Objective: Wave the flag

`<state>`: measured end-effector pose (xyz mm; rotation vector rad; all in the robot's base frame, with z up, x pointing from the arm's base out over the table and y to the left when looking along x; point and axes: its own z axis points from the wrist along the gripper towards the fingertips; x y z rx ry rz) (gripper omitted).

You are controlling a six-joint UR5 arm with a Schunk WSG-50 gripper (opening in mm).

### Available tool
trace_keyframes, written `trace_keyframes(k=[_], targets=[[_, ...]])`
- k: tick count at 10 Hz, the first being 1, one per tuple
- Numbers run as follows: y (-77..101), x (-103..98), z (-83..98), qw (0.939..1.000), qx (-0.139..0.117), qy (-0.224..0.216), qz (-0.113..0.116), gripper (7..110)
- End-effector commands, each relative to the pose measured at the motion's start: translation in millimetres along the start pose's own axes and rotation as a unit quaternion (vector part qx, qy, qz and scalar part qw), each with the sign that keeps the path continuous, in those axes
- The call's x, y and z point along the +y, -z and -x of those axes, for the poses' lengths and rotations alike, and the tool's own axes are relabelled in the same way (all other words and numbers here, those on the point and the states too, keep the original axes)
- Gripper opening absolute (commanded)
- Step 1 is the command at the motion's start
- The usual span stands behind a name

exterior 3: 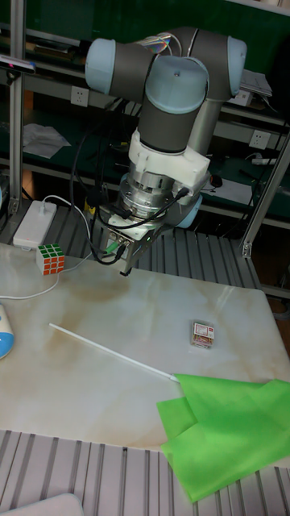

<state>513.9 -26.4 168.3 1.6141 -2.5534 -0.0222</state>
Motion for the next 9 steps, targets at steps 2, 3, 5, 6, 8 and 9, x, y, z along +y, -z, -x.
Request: trace_keyframes(k=[2,3,5,6,8,9], targets=[[-7.6,-14.4,-6.9,0.9996,0.023,0.012,-0.009,7],[-12.4,-21.3,-6.2,0.9996,0.024,0.014,-0.013,7],[-24.9,-31.8,-4.7,0.9995,0.023,0.014,-0.016,7],[-34.3,-34.5,-3.0,0.9996,0.02,0.012,-0.015,7],[-54.8,-37.6,2.7,0.9998,0.013,0.012,-0.013,7],[-66.2,-42.4,5.5,0.9998,0.006,0.014,-0.016,7]])
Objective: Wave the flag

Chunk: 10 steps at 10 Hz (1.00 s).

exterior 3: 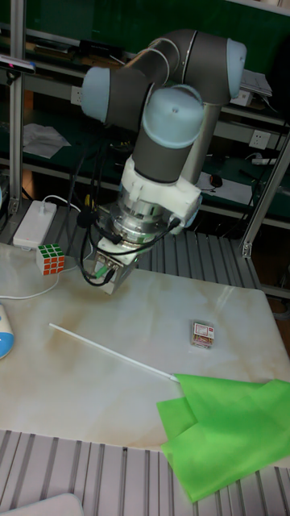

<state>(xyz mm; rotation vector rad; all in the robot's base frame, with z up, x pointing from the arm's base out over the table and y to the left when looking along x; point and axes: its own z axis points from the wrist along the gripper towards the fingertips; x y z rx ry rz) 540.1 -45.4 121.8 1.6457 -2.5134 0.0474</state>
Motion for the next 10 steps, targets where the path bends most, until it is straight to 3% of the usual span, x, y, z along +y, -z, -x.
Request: trace_keyframes(k=[1,2,4,5,8,9,10], targets=[[-34.4,-17.8,5.5,0.9997,-0.013,0.014,-0.015,7],[-43.6,-26.6,2.6,0.999,-0.014,0.03,-0.029,7],[-60.3,-30.5,6.5,0.9973,-0.034,0.055,-0.034,7],[-65.4,-35.3,14.0,0.9969,-0.054,0.038,-0.043,7],[-62.8,-26.4,33.5,0.9932,-0.102,0.047,-0.03,7],[-63.2,-29.2,30.8,0.9936,-0.097,0.045,-0.036,22],[-65.0,-30.0,22.1,0.9951,-0.08,0.044,-0.037,22]])
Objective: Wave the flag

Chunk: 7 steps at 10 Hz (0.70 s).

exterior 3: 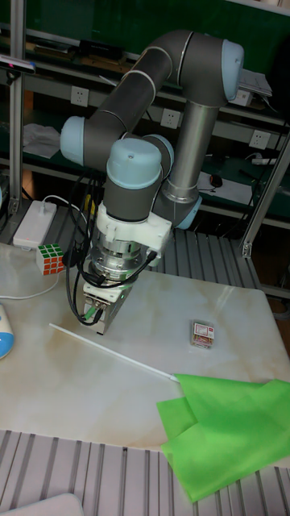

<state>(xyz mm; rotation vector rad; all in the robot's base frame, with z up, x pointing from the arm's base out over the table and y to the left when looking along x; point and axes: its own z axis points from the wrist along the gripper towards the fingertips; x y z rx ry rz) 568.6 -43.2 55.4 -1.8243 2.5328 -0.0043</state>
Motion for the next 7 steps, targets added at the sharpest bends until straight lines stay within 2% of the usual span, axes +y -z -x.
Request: trace_keyframes(k=[1,2,5,7], targets=[[-2.7,0.4,-2.0,1.0,-0.006,0.002,-0.001,22],[-3.3,-1.2,-3.7,1.0,-0.004,0.005,-0.005,66],[-4.0,-2.4,-21.2,0.9995,0.027,0.015,-0.008,66],[-4.7,-2.5,-21.9,0.9994,0.028,0.017,-0.009,66]])
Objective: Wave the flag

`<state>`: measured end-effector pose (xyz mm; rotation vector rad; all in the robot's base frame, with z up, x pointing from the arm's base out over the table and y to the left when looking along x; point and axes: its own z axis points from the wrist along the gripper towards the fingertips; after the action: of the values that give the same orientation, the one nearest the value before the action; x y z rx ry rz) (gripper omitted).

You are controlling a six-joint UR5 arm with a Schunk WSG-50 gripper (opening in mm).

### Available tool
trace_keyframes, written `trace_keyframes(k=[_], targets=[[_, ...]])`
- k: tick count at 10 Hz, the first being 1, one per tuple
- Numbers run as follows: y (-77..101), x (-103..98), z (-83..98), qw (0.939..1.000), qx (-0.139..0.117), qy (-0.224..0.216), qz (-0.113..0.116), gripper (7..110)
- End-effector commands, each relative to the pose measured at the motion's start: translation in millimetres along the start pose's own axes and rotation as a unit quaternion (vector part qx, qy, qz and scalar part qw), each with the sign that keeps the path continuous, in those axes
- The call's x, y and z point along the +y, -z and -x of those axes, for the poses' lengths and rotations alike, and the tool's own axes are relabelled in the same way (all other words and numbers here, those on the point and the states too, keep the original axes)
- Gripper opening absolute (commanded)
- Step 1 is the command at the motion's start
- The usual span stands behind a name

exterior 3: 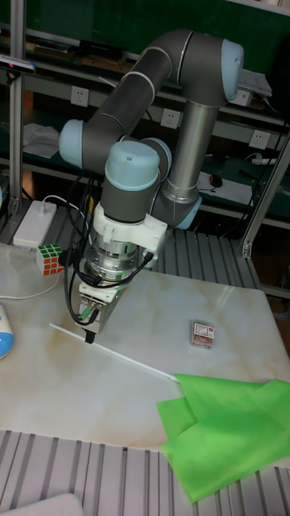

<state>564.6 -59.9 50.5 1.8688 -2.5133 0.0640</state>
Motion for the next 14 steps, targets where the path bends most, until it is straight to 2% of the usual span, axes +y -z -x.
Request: trace_keyframes(k=[1,3,7,10,14], targets=[[-0.6,0.1,-5.5,1.0,0.005,0.002,0.0,66],[-1.9,6.0,-4.9,1.0,-0.006,0.005,0.005,66],[-6.1,12.9,-13.5,0.9999,-0.004,0.009,0.007,66],[-18.0,23.1,-7.8,0.9999,-0.016,0.004,0.004,66],[-19.0,22.2,-3.9,0.9997,-0.018,-0.015,0.001,66]])
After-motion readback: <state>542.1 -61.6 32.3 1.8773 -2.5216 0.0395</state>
